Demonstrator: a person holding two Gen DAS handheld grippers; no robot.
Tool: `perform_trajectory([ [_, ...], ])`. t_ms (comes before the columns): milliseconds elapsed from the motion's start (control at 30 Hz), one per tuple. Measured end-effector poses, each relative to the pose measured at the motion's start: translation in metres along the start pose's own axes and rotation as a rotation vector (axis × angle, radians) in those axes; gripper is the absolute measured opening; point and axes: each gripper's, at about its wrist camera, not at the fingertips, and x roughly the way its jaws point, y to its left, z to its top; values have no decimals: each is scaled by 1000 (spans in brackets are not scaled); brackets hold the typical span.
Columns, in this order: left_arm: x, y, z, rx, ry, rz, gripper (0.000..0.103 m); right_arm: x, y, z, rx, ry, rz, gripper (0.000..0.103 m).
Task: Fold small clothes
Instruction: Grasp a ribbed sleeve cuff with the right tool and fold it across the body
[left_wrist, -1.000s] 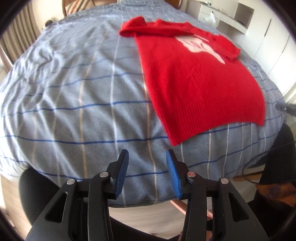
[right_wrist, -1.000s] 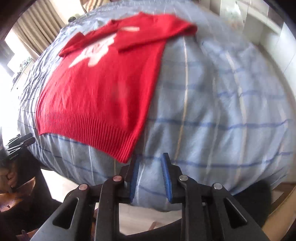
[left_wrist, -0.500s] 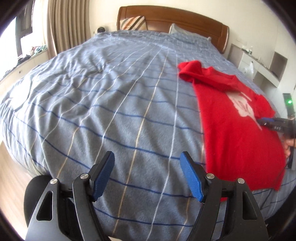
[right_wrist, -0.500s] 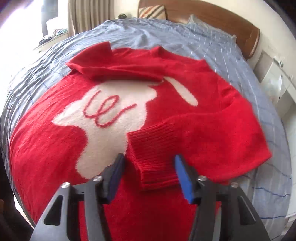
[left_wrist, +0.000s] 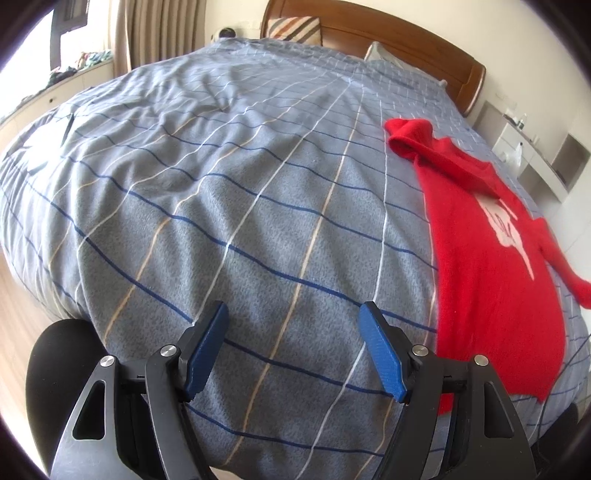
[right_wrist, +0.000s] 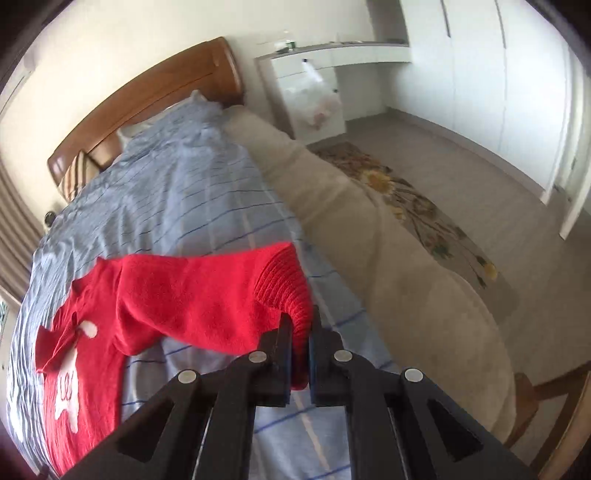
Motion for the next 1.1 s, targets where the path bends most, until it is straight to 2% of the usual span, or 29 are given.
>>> perform_trajectory([
  [100,2,-2,-1,12,9,13,75,5,-25,-4,89,37,23,6],
  [200,1,-1,-1,16,4,27,75,9,-45,-9,214,54,83,6],
  [267,1,0,-2,9,1,30,75,10,-65,-13,356,69,183,6],
  [367,3,1,-1,4,6,32,75,12,-85,-20,590,92,414,6],
  [467,5,-3,-2,26,11,42,75,2,-89,-13,649,50,488,6],
  [500,6,-5,-3,35,11,44,75,2,-92,-12,658,48,468,6],
  [533,6,-6,-3,44,10,45,75,5,-96,-13,649,62,413,6],
  [633,6,-9,-4,60,10,47,75,29,-95,-28,543,178,205,6],
  [700,6,-9,-4,65,11,49,75,39,-91,-42,498,220,164,6],
  [767,6,-8,-4,66,12,50,75,39,-88,-47,468,204,128,8],
  [867,5,-7,-4,61,13,52,75,33,-97,-44,456,182,48,21],
  [933,3,-7,-3,57,15,53,75,17,-99,-34,421,136,-1,23],
  [1000,1,-10,-2,69,14,56,75,-5,-89,-24,336,64,22,23],
  [1100,-2,-27,1,136,16,52,75,-12,-63,-17,228,52,171,23],
])
